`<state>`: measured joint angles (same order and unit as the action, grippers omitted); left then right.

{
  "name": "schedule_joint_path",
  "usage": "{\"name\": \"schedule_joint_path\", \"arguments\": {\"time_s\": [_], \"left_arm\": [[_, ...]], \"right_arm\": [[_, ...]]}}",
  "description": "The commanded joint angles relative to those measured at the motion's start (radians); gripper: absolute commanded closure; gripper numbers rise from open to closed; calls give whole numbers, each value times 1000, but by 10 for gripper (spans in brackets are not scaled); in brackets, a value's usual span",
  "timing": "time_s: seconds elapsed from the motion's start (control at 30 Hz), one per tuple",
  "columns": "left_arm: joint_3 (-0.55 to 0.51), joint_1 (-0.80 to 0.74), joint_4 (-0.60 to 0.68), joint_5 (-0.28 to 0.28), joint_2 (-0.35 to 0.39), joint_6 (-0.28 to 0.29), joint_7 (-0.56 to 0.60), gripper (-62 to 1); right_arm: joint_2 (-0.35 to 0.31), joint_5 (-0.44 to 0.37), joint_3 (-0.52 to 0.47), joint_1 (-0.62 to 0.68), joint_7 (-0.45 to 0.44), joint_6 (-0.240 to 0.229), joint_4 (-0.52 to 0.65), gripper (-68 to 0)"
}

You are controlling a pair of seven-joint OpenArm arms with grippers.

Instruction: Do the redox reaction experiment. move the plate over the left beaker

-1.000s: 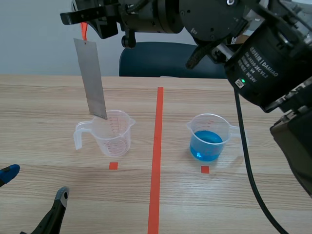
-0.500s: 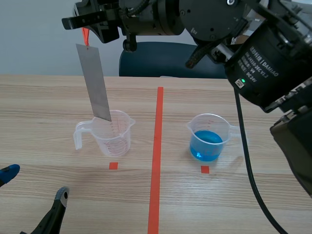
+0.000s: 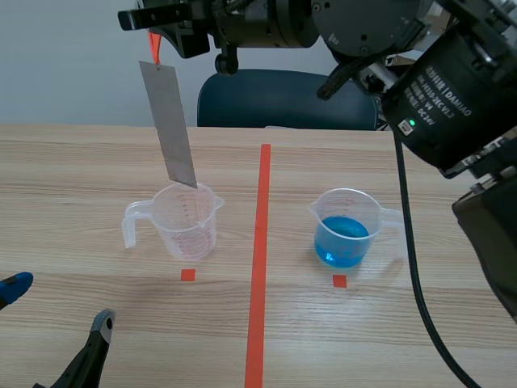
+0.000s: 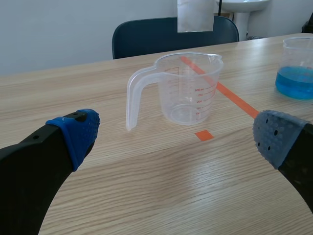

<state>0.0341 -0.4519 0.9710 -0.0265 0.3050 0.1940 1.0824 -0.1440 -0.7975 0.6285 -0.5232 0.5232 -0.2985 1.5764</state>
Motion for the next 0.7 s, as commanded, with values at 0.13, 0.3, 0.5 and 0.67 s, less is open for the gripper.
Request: {"name": "schedule_joint_path", "arguments": {"time_s": [0.13,0.3,0.5,0.67], "left_arm": [[-1,-2,18,-6,6,2,17,-623],[-1,-2,18,-6,6,2,17,-623],[-1,-2,18,-6,6,2,-23,-623],[-1,-2,18,-6,6,2,-58,-623]], "right_arm": [[5,-26,-8,-60,-10,3,15,-4],[6,-26,-8,-59,-10,3,15,-4],[6,-26,-8,-59,-9,3,15,-4],[5,-26,-8,-59,-9,3,15,-4]]}}
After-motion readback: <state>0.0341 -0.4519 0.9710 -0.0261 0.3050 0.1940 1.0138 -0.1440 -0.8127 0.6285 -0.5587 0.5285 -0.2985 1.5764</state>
